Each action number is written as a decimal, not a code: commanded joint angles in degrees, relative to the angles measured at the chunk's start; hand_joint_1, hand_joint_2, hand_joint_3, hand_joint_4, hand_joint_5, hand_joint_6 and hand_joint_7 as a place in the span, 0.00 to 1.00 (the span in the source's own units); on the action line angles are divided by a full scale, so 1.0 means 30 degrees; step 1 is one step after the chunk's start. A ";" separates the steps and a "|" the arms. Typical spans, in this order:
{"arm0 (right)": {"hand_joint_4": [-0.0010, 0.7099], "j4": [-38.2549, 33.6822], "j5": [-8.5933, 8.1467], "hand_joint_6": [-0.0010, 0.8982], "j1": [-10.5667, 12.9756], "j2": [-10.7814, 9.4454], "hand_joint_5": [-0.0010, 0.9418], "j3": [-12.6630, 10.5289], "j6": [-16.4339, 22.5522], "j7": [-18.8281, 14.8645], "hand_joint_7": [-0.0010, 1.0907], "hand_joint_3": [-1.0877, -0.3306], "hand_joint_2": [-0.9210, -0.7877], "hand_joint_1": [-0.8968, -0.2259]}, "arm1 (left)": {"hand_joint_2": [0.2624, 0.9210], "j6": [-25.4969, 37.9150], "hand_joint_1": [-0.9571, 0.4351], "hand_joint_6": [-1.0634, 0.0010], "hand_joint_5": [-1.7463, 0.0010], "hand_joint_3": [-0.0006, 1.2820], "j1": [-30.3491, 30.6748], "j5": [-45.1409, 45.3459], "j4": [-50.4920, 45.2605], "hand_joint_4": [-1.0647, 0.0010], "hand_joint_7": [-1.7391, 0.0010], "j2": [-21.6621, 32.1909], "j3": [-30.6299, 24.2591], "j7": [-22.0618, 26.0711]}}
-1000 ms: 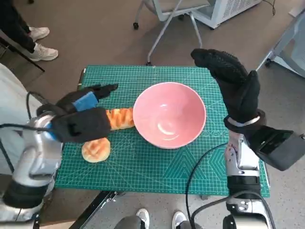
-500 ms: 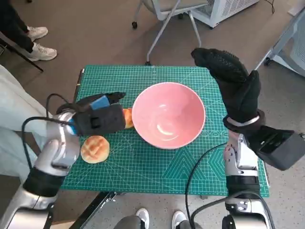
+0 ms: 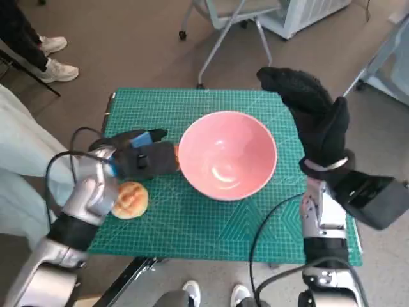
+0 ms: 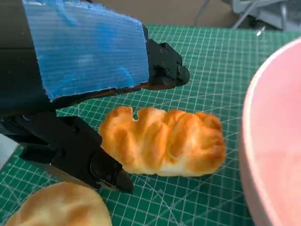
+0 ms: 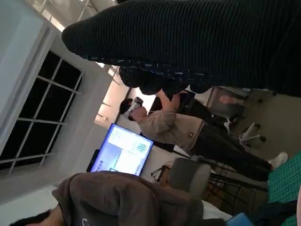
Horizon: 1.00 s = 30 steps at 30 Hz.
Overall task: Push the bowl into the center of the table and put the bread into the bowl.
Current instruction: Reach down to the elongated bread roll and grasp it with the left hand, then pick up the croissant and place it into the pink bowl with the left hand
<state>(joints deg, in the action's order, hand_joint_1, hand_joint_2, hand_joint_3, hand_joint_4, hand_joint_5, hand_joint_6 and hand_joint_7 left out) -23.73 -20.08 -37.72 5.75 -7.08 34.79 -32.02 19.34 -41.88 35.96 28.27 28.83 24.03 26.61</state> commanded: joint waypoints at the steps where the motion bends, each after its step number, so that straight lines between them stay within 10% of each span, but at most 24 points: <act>1: 0.25 -0.0011 -0.0061 0.00 0.0491 -0.0019 0.00 0.0033 -0.0346 -0.0030 0.57 0.44 0.00 0.30 | 0.70 -0.0772 0.74 0.75 1.00 0.01 -0.0640 0.0418 0.2064 0.87 0.99 -0.0652 0.0544 -0.0971; 9: 0.26 0.0283 -0.0129 0.00 0.0616 0.0039 0.00 0.0048 -0.0579 -0.0066 0.57 0.44 0.00 0.30 | 0.75 -0.1877 0.75 0.63 0.98 0.02 -0.1615 0.0947 0.5739 0.74 0.98 -0.1426 0.1292 -0.2554; 13: 0.26 0.0423 -0.0162 0.00 0.0682 0.0056 0.00 0.0052 -0.0704 -0.0082 0.57 0.44 0.00 0.30 | 0.78 -0.2528 0.75 0.51 0.95 0.03 -0.1883 0.1265 0.6844 0.48 0.97 -0.1427 0.1679 -0.3090; 19: 0.26 0.0556 -0.0176 0.00 0.0758 0.0057 0.00 0.0070 -0.0821 -0.0116 0.57 0.44 0.00 0.29 | 0.95 -0.3917 0.91 0.26 0.42 0.04 -0.2327 0.1267 0.8511 0.34 0.93 -0.1194 0.1885 -0.3267; 23: 0.26 0.0638 -0.0172 0.00 0.0809 0.0028 0.00 0.0101 -0.0877 -0.0111 0.57 0.44 0.00 0.29 | 0.99 -0.4716 0.74 0.40 0.32 0.05 -0.2644 0.1112 0.9234 0.33 0.49 -0.0860 0.1770 -0.2993; 30: 0.26 0.0568 -0.0169 0.00 0.0790 0.0001 0.00 0.0118 -0.0871 -0.0149 0.57 0.44 0.00 0.30 | 1.00 -0.5123 0.69 0.36 0.28 0.04 -0.2812 0.0591 0.8236 0.36 0.41 0.0450 0.0913 -0.2463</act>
<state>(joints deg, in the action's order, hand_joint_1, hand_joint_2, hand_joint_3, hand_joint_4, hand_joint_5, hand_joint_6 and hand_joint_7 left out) -21.75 -20.22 -36.82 5.83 -6.80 32.86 -32.06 4.04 -50.88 38.78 54.04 27.88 28.05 17.47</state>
